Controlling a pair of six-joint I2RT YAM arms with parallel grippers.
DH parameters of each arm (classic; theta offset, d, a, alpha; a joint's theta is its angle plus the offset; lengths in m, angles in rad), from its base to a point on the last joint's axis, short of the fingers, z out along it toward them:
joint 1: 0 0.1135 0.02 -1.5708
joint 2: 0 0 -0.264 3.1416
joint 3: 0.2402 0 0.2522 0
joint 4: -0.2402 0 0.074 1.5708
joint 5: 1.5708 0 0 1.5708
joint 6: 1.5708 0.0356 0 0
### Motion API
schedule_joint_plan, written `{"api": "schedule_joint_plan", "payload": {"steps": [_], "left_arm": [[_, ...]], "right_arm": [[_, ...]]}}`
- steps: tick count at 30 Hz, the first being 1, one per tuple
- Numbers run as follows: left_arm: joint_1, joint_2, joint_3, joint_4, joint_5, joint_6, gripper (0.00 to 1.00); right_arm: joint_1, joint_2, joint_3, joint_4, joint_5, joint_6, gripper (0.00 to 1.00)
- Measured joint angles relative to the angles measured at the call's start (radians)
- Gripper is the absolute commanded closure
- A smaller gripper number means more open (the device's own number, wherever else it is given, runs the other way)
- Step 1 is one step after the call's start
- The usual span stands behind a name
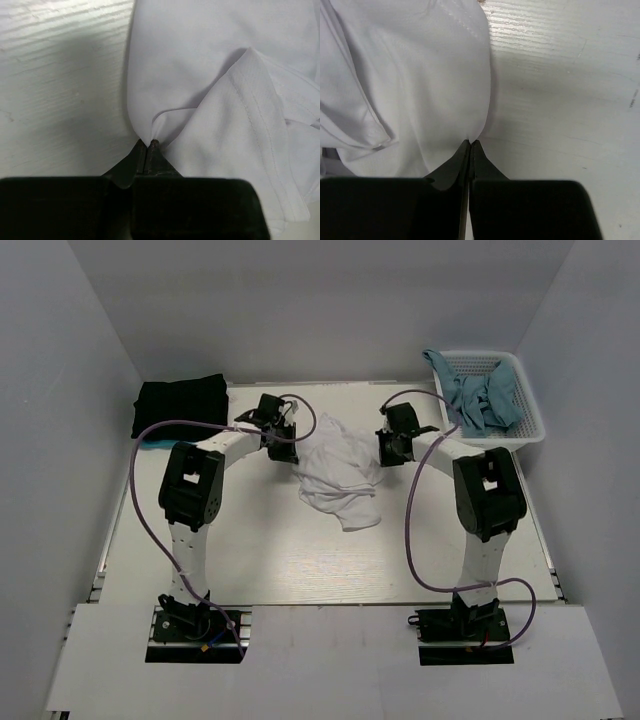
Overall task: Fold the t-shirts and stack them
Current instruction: Flatten out the tshirt
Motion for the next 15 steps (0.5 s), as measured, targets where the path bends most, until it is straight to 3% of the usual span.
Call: {"api": "schedule_joint_plan", "payload": {"steps": [3, 7, 15], "left_arm": [[-0.002, -0.009, 0.056, -0.030, -0.032, 0.000, 1.00], [-0.004, -0.079, 0.145, -0.048, -0.098, 0.003, 1.00], [-0.012, -0.464, 0.180, -0.006, -0.234, 0.043, 1.00]], "right_arm": [[0.006, -0.035, -0.002, 0.006, 0.026, -0.005, 1.00], [0.011, -0.202, -0.011, 0.026, 0.063, -0.014, 1.00], [0.014, -0.645, 0.057, 0.097, 0.056, -0.066, 1.00]]}}
